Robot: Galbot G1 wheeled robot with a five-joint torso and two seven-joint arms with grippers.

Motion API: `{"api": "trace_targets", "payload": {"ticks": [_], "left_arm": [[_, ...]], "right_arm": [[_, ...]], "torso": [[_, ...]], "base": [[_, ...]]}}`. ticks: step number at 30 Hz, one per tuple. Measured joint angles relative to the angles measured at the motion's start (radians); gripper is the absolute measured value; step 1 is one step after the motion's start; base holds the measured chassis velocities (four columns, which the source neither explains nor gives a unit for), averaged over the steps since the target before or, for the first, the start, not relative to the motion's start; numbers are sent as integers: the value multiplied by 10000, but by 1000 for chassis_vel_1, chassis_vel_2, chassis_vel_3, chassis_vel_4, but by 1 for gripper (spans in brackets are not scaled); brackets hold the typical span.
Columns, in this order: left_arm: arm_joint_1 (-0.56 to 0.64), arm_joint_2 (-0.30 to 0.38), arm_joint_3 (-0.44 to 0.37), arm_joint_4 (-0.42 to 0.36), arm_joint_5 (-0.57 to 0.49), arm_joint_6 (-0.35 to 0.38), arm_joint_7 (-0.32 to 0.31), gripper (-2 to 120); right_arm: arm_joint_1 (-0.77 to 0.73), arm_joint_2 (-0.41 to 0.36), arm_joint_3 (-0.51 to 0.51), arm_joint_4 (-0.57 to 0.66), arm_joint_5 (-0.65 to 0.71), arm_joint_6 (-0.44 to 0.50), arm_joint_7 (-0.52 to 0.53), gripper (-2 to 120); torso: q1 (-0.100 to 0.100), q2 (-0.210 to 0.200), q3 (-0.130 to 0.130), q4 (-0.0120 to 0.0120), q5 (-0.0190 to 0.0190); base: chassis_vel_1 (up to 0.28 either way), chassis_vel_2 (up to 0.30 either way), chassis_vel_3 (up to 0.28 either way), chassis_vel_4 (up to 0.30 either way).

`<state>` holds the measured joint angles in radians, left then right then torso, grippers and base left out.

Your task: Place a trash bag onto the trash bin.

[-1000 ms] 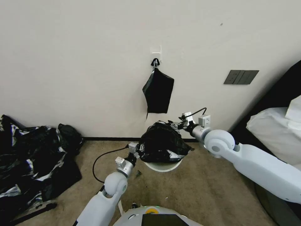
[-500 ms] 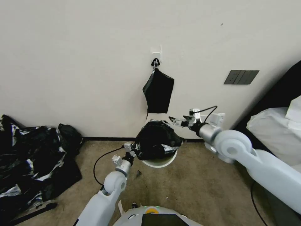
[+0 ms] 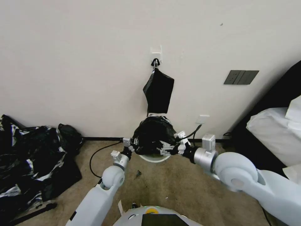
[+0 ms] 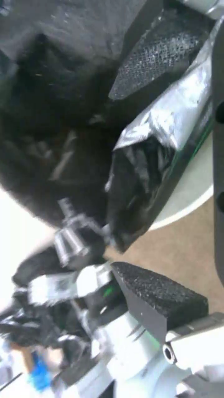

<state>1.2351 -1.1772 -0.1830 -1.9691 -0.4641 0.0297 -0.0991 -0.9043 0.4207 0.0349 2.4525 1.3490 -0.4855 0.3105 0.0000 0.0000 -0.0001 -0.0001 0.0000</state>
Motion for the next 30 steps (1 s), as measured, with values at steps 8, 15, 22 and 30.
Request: {"api": "trace_targets", "payload": {"ticks": [8, 15, 22, 30], "left_arm": [[8, 270, -18, -145, 887, -386, 343, 1], [-42, 290, 51, -241, 1113, -505, 476, 1], [-97, 253, 78, -277, 1080, -489, 395, 1], [-100, 82, 88, -375, 321, -37, -281, 1]], "right_arm": [[43, -22, -277, -405, -462, -336, -129, 72], [-17, -8, -366, -504, -662, -389, -105, 48], [-485, -88, -334, -403, -1025, -391, -105, 24], [-1642, -363, 7, 99, -1655, -141, -113, 6]], "torso": [[0, 0, 0, 1, 1], [0, 0, 0, 1, 0], [0, 0, 0, 1, 1], [0, 0, 0, 1, 0]], "base": [[0, 0, 0, 0], [0, 0, 0, 0], [0, 0, 0, 0], [0, 0, 0, 0]]}}
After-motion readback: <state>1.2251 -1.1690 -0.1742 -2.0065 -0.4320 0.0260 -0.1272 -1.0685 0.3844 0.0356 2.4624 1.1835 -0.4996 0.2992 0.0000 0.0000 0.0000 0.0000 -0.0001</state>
